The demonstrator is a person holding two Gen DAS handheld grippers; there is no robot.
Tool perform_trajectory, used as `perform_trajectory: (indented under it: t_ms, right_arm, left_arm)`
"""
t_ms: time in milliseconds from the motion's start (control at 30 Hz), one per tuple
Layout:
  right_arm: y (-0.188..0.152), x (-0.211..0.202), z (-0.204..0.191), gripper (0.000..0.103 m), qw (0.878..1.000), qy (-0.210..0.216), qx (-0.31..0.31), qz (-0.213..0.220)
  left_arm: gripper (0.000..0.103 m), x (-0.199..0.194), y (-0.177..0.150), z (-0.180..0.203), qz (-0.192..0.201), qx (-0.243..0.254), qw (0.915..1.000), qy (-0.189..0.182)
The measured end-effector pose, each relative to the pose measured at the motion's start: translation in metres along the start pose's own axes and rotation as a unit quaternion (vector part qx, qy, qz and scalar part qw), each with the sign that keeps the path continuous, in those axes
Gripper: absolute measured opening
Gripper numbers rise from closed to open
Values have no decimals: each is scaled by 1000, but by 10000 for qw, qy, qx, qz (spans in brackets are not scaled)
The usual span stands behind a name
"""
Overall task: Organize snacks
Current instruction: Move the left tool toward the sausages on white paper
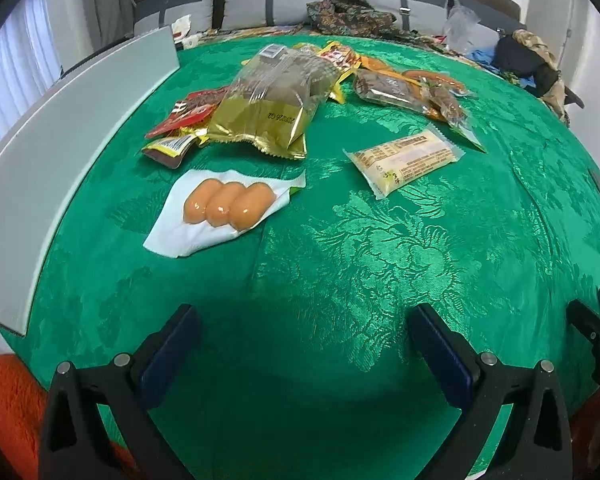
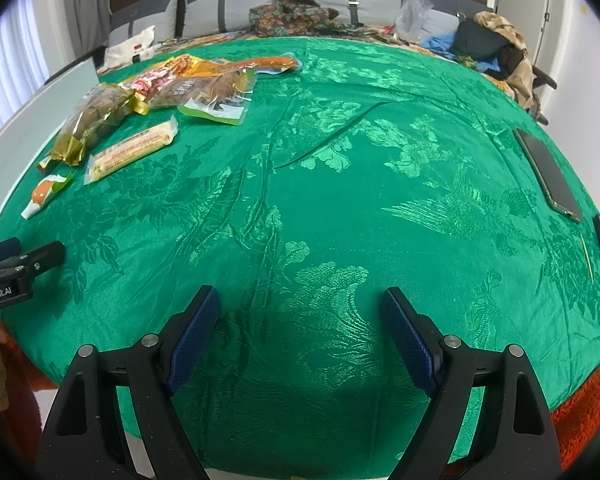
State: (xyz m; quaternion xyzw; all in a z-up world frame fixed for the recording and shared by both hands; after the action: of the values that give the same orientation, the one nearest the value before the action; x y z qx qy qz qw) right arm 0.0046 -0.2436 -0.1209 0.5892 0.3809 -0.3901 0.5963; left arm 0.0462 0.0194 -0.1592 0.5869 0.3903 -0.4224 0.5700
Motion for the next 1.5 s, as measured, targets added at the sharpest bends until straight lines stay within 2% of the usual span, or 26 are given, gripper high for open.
perform_trajectory:
  t_ms: [233, 400, 533, 600, 667, 767, 800, 867, 933, 1033, 1167, 1333, 1367, 1400, 1433, 1500]
  right_arm:
    - [0, 0, 0, 86, 10000, -2, -3, 15]
    - [0, 0, 0, 86, 10000, -2, -1, 17]
    - [0, 0, 0, 86, 10000, -1, -4, 13]
    - [0, 0, 0, 86, 10000, -1, -2, 16]
    - [0, 0, 0, 86, 10000, -2, -3, 14]
    - [-1, 0, 0, 86, 10000, -1, -5, 12]
    - [-1, 0, 0, 86, 10000, -1, -5, 11]
    - [-1, 0, 0, 86, 10000, 0, -5, 7]
    - [-1, 0, 1, 86, 10000, -1, -4, 11]
    - [-1, 0, 1, 86, 10000, 0, -5, 9]
    - [-1, 0, 0, 86, 10000, -2, -5, 5]
    - [-1, 0, 1, 86, 10000, -1, -6, 2]
    - [-1, -1, 1, 86, 10000, 1, -9, 2]
    - [-1, -1, 2, 86, 10000, 2, -13, 3]
    - [-2, -1, 2, 86, 10000, 7, -24, 9]
    - [-3, -1, 2, 86, 10000, 4, -23, 20]
  left_arm:
    - [103, 0, 2, -2, -61, 176, 9998, -81]
    - [103, 0, 7, -10, -477, 311, 9981, -230]
    - [103, -18, 17, -46, -321, -146, 9975, -615]
    - [103, -23, 28, -63, -361, -217, 9951, -892]
    - [102, -24, 38, -78, -637, -293, 9893, -1278]
    - [101, -28, 44, -82, -932, -261, 9760, -1953]
    - [101, -31, 45, -79, -915, -151, 9759, -1973]
    - [101, -35, 51, -74, -759, 75, 9858, -1499]
    - [101, -31, 62, -72, -783, 202, 9896, -1186]
    - [101, -9, 77, -69, -1106, 418, 9864, -1140]
    - [101, 10, 86, -59, -1316, 710, 9830, -1069]
    - [101, 27, 96, -58, -1358, 657, 9871, -537]
    - [98, 27, 95, -58, -1324, 651, 9879, -477]
    - [84, 24, 94, -58, -1216, 657, 9899, -319]
    - [81, 21, 94, -58, -1138, 681, 9908, -252]
    - [76, 13, 91, -61, -1022, 659, 9919, -356]
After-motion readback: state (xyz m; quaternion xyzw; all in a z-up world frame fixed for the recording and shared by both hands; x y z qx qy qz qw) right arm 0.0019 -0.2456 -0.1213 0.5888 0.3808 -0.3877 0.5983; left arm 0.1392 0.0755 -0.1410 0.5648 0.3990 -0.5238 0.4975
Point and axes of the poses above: each gripper's, at about its wrist camera, not at the fingertips, and x roughly the way its jaws point, z to its right, y to its top, the point moved 1 cm from there along x, roughly the way its jaws point, and after that the axes turned 14 degrees about -z, right-handed, at the moved point
